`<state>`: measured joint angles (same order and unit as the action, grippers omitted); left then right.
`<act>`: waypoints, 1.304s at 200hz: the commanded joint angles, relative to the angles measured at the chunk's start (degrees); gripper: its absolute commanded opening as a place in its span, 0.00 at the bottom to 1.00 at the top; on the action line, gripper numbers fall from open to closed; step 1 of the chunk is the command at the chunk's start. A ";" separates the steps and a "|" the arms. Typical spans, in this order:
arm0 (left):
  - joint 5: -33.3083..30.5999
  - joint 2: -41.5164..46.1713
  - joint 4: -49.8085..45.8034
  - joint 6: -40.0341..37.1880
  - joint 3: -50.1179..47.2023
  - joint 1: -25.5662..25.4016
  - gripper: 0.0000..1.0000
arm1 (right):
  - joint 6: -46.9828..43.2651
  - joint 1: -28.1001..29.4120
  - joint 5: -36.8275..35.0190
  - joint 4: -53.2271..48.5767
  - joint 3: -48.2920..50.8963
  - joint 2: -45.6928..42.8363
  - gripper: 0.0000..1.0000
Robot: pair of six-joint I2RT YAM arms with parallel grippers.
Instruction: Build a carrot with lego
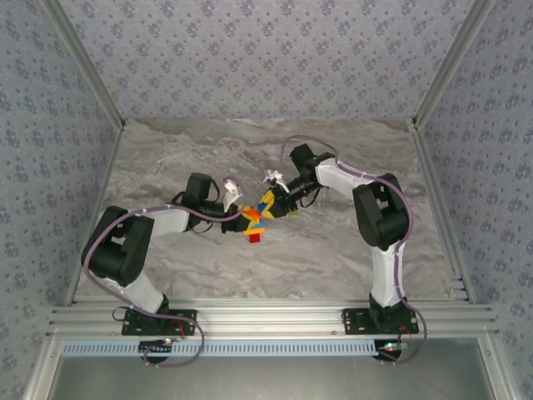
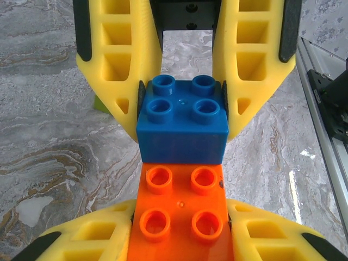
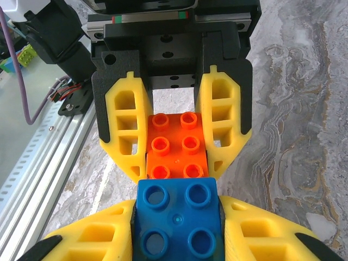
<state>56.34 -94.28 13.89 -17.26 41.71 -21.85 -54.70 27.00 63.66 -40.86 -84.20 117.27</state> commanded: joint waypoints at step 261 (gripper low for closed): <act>-4.22 2.04 3.69 -5.16 4.87 0.64 0.17 | 7.04 -1.33 -5.79 -0.28 5.81 -1.76 1.00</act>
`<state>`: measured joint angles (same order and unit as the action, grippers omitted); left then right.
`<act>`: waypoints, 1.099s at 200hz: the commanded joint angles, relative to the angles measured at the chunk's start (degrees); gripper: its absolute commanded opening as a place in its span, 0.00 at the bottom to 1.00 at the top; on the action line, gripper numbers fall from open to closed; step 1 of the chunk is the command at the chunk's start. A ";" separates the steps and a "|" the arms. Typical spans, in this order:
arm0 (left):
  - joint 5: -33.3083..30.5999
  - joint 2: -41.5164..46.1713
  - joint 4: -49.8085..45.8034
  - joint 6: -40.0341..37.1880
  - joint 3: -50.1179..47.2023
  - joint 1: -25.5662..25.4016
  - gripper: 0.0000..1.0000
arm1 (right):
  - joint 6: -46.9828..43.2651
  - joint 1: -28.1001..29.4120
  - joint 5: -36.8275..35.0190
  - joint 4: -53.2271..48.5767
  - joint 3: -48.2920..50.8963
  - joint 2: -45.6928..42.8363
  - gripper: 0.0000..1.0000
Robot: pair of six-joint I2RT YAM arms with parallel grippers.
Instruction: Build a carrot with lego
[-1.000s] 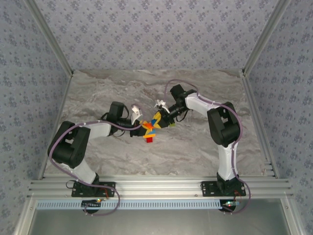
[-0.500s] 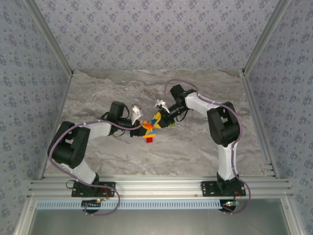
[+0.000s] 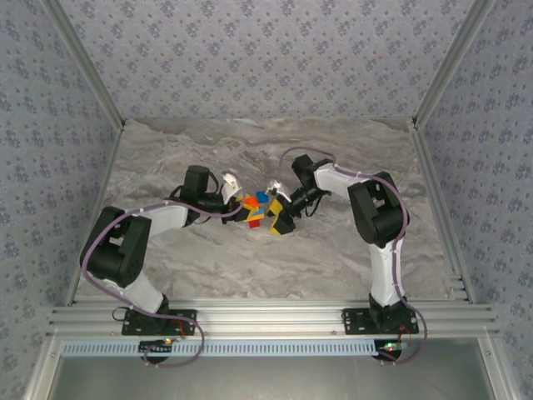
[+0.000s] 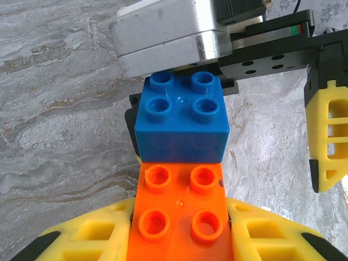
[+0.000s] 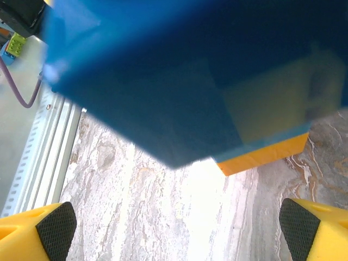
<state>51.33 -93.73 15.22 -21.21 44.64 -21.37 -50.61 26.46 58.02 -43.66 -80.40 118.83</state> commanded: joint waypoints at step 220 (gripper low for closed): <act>-24.83 0.06 15.80 5.81 -2.02 -6.01 0.50 | 61.46 -10.10 -69.40 24.18 20.31 -42.06 1.00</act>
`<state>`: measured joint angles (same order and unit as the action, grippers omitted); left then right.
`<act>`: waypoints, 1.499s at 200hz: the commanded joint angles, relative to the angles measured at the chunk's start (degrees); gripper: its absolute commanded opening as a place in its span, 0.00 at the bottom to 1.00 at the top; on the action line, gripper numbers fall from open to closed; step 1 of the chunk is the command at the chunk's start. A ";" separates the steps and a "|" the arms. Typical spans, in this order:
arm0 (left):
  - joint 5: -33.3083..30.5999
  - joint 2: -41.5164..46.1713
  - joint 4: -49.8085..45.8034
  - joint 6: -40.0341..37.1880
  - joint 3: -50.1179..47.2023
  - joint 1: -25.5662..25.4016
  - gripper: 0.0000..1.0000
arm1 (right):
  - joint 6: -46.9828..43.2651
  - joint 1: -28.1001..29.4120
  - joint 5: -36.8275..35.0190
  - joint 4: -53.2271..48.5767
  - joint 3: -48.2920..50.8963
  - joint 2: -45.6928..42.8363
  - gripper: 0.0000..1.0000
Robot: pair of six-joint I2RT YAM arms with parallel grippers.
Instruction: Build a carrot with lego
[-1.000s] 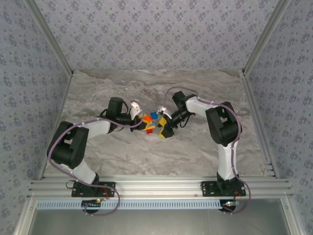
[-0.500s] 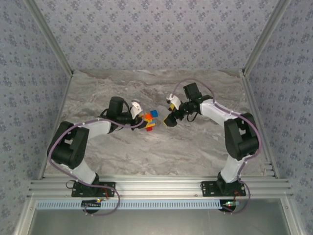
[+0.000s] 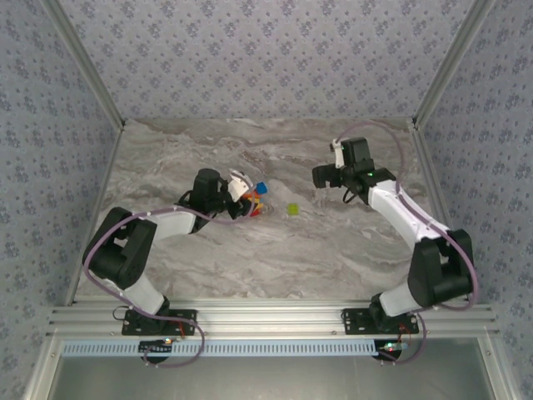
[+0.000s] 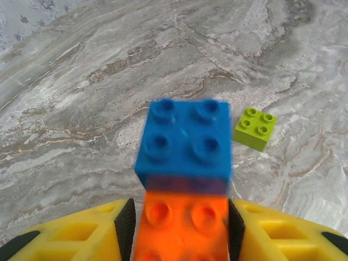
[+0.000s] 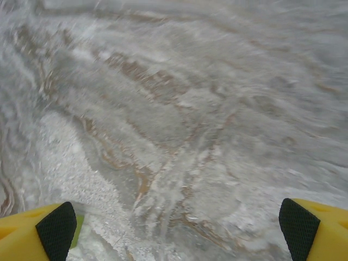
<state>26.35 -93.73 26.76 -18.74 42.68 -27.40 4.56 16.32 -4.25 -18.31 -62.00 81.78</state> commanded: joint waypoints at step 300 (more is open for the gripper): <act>-21.00 30.85 -15.19 26.65 -11.62 7.13 0.74 | 22.24 13.27 -10.06 -12.42 1.71 -0.96 0.98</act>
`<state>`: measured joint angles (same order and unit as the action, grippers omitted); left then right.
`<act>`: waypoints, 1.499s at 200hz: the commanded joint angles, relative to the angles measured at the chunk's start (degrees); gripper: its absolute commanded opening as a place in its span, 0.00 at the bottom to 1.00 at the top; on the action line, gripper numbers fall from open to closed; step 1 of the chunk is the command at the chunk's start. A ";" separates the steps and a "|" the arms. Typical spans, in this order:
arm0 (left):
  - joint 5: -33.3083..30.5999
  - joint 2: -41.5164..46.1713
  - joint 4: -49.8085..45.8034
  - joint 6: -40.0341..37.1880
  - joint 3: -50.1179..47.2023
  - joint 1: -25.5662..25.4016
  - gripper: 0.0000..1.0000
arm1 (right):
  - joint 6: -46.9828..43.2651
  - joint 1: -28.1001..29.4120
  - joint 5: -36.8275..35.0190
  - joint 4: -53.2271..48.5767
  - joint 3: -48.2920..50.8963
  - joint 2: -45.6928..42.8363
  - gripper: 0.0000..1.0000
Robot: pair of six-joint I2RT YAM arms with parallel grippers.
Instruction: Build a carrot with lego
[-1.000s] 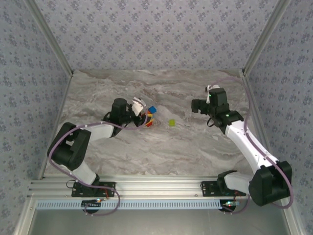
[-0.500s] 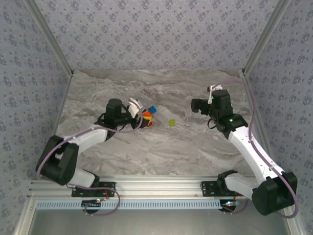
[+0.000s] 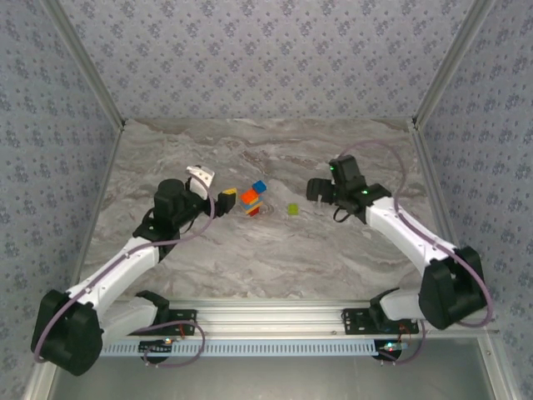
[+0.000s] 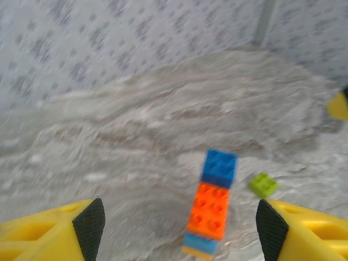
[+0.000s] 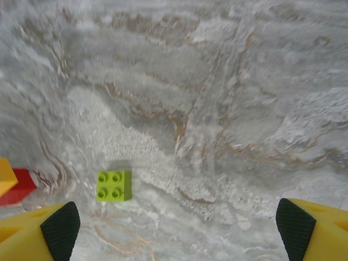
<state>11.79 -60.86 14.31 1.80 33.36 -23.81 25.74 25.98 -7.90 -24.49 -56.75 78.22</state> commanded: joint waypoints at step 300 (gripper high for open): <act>1.01 -30.31 -13.30 7.22 16.48 -1.78 0.62 | -0.73 7.87 -10.08 -4.33 -5.62 12.73 0.96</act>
<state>12.43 -92.75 2.46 9.06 50.06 -24.47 25.06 33.32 -16.10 -27.70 -61.43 90.24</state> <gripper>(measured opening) 0.616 0.960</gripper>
